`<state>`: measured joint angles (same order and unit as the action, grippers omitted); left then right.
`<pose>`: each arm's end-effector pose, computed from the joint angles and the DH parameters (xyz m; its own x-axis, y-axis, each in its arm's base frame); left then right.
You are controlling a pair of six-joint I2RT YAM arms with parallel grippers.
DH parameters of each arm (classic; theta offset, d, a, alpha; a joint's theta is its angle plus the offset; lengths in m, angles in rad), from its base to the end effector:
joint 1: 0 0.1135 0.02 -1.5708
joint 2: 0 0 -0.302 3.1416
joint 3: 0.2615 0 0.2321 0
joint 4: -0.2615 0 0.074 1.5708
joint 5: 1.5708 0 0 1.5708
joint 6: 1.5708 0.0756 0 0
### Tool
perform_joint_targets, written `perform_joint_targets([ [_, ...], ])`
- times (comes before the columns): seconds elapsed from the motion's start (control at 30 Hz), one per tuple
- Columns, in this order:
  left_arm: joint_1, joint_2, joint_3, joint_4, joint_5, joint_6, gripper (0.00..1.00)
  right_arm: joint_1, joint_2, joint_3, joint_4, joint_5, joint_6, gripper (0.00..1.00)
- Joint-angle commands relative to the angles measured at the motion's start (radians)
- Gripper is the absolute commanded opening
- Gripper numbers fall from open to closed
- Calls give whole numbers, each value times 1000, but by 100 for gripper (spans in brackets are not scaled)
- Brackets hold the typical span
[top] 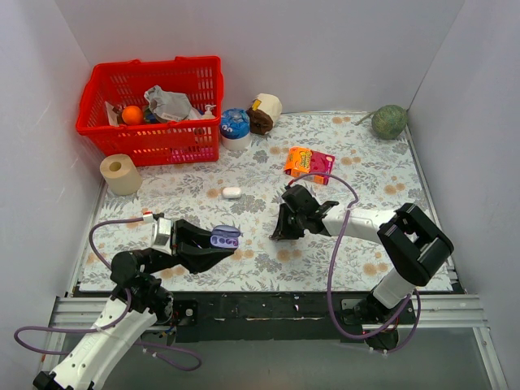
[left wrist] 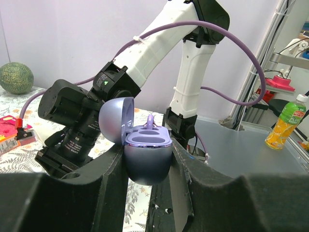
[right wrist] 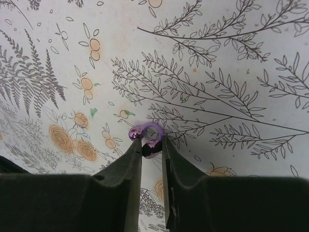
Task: Insert the wireless bluetooth earbuds into the charging case
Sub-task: Pick up the earbud from the center of the board.
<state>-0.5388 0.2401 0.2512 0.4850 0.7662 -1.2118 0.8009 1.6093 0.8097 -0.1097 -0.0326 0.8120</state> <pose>0.0273 -0.0774 0.3090 -0.6927 -0.3719 -0.6180 0.6963 -0.1213 -0.7074 0.2229 0.2335 0.1783 -0.9088 0.1046 -0.4040 -0.1048 0.8799 0.4635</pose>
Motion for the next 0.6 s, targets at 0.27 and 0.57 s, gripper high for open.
perform_joint_targets([
  [0.27,-1,10,-3,10,-21,4,0,7,-90,58,-168,144,-143,1],
  [0.57,-1,125,-9,145,-103,-3,0,67,-307,301,-427,331,-439,1],
])
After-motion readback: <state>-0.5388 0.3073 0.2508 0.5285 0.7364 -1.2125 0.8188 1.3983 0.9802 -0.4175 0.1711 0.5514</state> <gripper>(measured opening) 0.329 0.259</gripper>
